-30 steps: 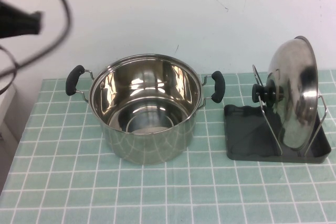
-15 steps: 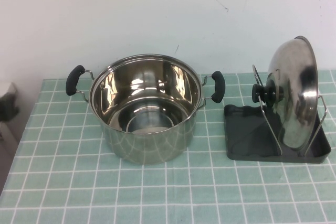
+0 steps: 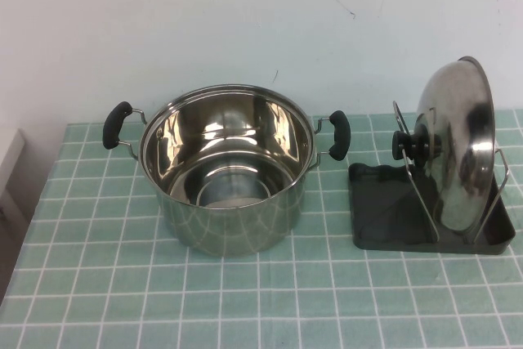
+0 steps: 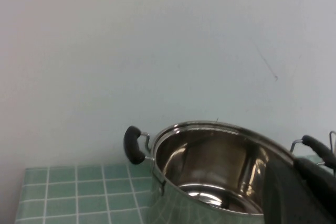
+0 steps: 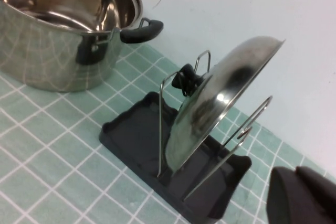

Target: Put pot lid on rack

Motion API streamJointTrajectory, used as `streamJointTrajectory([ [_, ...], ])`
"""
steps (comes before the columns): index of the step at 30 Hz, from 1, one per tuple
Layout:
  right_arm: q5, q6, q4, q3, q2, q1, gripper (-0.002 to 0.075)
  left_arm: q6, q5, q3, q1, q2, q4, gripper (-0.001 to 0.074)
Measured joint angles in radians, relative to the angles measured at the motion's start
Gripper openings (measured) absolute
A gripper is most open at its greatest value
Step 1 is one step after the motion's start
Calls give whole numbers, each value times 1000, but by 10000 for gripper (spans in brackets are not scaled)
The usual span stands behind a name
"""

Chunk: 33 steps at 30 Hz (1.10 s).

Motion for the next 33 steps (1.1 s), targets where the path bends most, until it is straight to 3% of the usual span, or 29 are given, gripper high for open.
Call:
streamJointTrajectory([
  [9,-92,-9,13,185,-228,0,1,2,-106,123,0,-96,17,1],
  [29,-66,-9,13,200,-239,0,-1,2,-122,129,0,-96,19,0],
  [33,-64,-9,13,200,-239,0,-1,15,-98,145,4,-98,-60,0],
])
